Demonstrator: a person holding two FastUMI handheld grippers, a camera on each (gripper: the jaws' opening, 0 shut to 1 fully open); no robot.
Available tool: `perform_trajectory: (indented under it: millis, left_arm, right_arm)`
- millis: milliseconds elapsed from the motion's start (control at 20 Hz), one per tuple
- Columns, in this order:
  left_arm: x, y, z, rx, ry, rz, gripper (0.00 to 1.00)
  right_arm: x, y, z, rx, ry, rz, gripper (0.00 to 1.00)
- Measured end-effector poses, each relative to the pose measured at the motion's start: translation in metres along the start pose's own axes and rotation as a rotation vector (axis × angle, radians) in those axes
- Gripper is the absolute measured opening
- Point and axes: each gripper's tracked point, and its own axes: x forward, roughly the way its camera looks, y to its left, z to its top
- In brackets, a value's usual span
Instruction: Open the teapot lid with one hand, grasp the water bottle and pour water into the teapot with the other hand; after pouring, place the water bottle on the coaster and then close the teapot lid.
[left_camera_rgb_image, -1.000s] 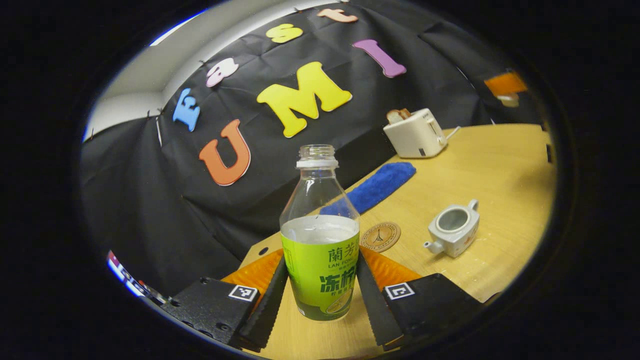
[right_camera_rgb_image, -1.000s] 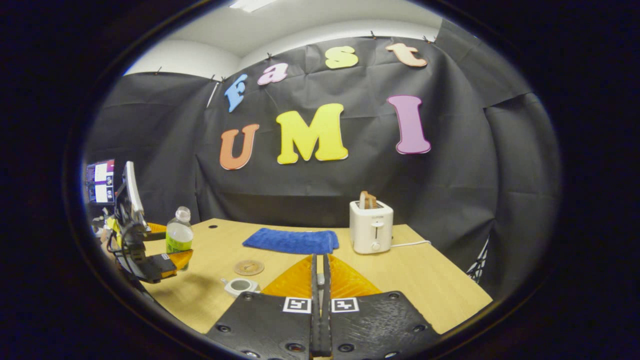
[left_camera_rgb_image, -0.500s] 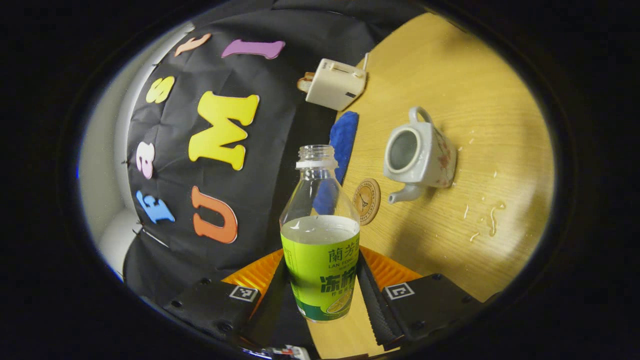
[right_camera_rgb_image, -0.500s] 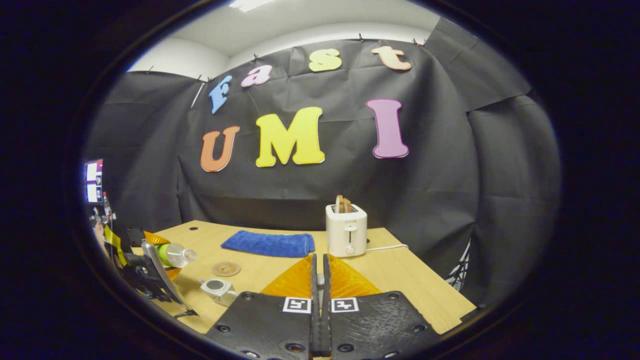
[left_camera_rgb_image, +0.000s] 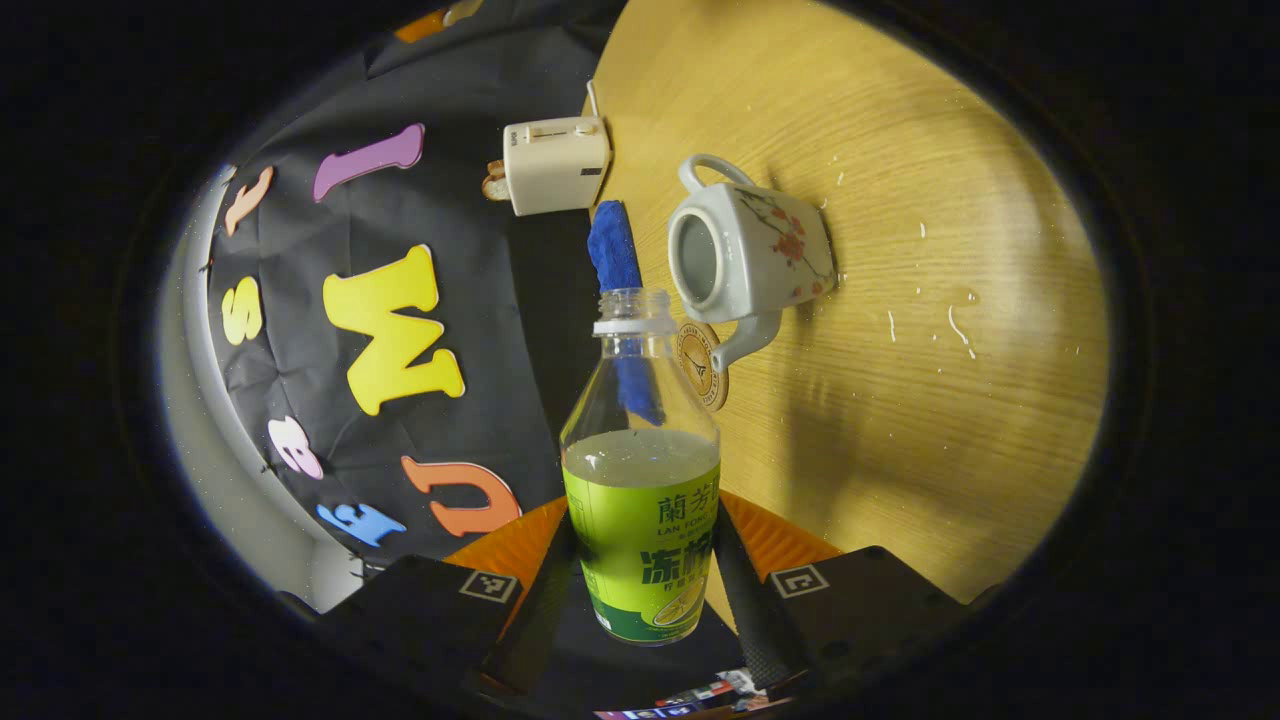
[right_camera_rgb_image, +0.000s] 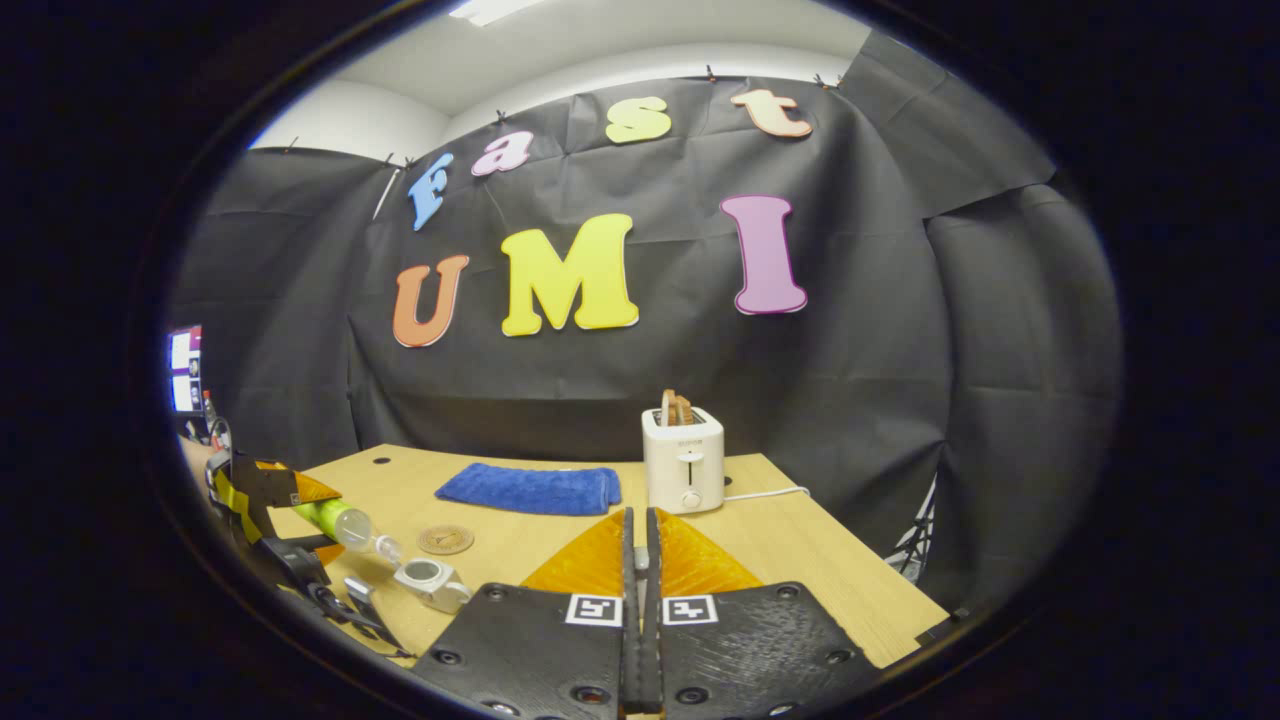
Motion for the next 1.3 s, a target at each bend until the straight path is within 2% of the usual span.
perform_trajectory:
  millis: [250, 450, 550, 1300]
  left_arm:
    - [-0.005, -0.003, 0.003, 0.096, 0.035, -0.007, 0.76]
    - [-0.006, 0.011, 0.002, 0.217, 0.058, 0.015, 0.74]
    - [-0.004, 0.018, 0.005, 0.259, 0.063, 0.025, 0.76]
    - [-0.006, 0.020, 0.001, 0.364, 0.104, 0.022, 0.76]
  right_arm:
    - [-0.002, -0.002, 0.002, -0.005, -0.009, 0.001, 0.00]
    - [0.000, -0.005, -0.001, -0.008, 0.007, -0.007, 0.00]
    - [-0.001, -0.005, -0.002, -0.008, 0.011, -0.005, 0.00]
    - [-0.002, -0.004, -0.002, -0.023, 0.016, -0.001, 0.00]
